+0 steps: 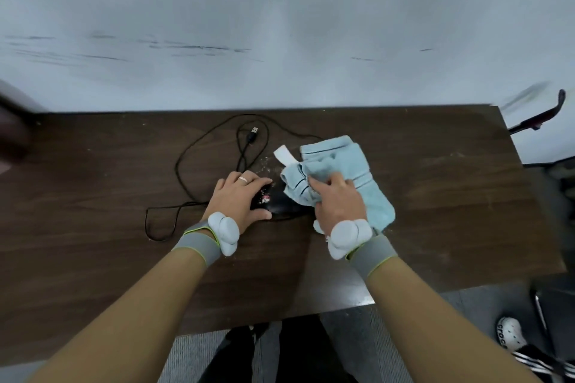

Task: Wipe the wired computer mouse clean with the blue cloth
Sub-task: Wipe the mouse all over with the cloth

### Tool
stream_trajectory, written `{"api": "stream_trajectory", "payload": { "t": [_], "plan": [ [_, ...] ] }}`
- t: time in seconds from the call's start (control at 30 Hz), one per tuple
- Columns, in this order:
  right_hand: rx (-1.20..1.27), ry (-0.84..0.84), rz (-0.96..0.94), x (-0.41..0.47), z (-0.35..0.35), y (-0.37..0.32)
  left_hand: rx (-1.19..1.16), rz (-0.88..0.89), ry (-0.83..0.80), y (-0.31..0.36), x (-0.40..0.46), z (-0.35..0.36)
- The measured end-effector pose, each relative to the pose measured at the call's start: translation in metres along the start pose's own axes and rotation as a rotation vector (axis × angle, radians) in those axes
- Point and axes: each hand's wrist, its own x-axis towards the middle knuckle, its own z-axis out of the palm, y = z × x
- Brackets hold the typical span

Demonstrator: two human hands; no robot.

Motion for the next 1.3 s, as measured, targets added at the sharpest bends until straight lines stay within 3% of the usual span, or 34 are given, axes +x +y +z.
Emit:
{"api": "stream_trajectory", "payload": {
  "t": [0.23, 0.4, 0.6, 0.7, 0.83, 1.0, 1.2, 1.3],
  "plan": [
    [0.018, 0.037, -0.262, -0.018, 0.006, -0.043, -0.040, -0.062, -0.010, 0.000, 0.006, 0.001],
    [-0.104, -0.023, 0.005, 0.009, -0.003, -0.010, -0.065, -0.060, -0.013, -0.002, 0.004, 0.003],
    [-0.020, 0.045, -0.329, -0.021, 0.004, -0.046, -0.046, -0.084, -0.002, 0.000, 0.005, 0.002],
    [-0.035, 0.069, -0.271, -0.017, 0.005, -0.024, -0.082, -0.075, 0.020, -0.003, 0.004, 0.005],
    [-0.050, 0.010, 0.011, 0.002, 0.000, 0.003, -0.082, -0.065, 0.000, -0.004, 0.003, 0.006],
    [0.083, 0.019, -0.257, -0.025, 0.009, -0.018, -0.076, -0.062, 0.042, -0.003, 0.002, 0.007],
    [0.092, 0.027, 0.035, -0.011, 0.005, 0.013, -0.037, -0.072, -0.008, -0.003, 0.001, 0.006],
    [0.109, 0.011, -0.045, -0.019, 0.006, 0.011, -0.015, -0.094, 0.006, 0.000, 0.000, 0.004]
  ]
}}
